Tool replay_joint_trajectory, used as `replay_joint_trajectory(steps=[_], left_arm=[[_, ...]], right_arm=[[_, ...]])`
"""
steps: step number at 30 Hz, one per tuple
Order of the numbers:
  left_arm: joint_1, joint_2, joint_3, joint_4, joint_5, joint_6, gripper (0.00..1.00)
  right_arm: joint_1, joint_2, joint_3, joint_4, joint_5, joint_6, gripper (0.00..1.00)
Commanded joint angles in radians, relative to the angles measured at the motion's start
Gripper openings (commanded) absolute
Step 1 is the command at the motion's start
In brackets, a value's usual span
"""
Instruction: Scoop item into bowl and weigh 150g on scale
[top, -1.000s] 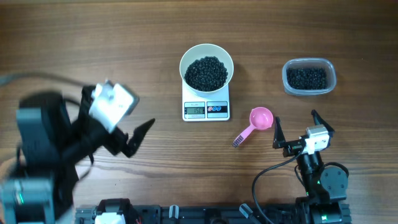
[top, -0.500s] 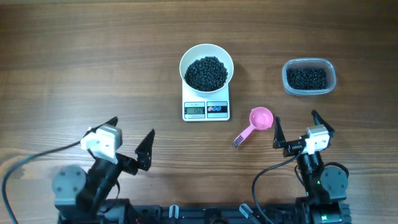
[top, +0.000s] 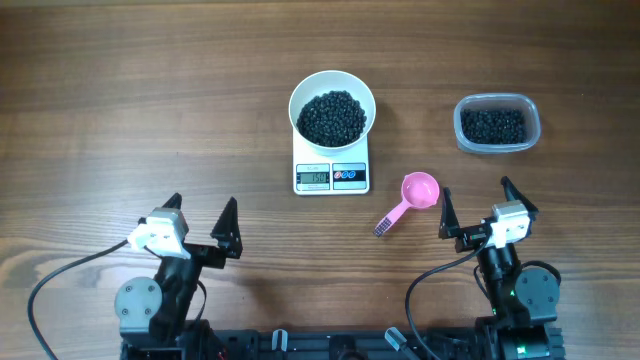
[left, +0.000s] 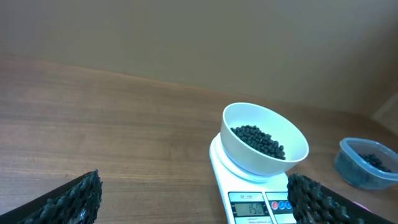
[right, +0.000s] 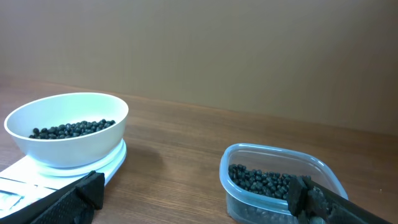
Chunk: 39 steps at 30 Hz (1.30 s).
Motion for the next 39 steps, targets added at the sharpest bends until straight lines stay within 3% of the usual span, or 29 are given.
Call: replay_joint_trajectory(steps=[1, 6, 13, 17, 22, 30, 39], left_arm=[[-0.01, -0.021, -0.035, 0.034, -0.037, -0.018, 1.0], [-0.012, -0.021, -0.06, 0.07, -0.044, -0.018, 1.0], [-0.012, -0.021, -0.182, 0.235, -0.045, -0.019, 1.0], [-0.012, -0.021, -0.232, 0.281, -0.108, -0.057, 1.0], [-0.012, -0.021, -0.241, 0.275, -0.182, -0.066, 1.0], [-0.012, -0.021, -0.241, 0.273, -0.166, 0.067, 1.0], [-0.015, -0.021, -0.241, 0.273, -0.163, 0.07, 1.0]], right_arm=[[0.006, -0.012, -0.003, 0.001, 0.014, -0.012, 1.0], [0.006, -0.013, -0.003, 0.001, 0.014, -0.011, 1.0], [0.006, -0.013, -0.003, 0.001, 0.014, -0.012, 1.0], [0.006, -0.012, -0.003, 0.001, 0.014, -0.011, 1.0], [0.006, -0.013, -0.003, 0.001, 0.014, -0.012, 1.0], [0.006, -0.012, -0.003, 0.002, 0.014, -0.012, 1.0], [0.006, -0.013, -0.003, 0.001, 0.014, -0.011, 1.0]])
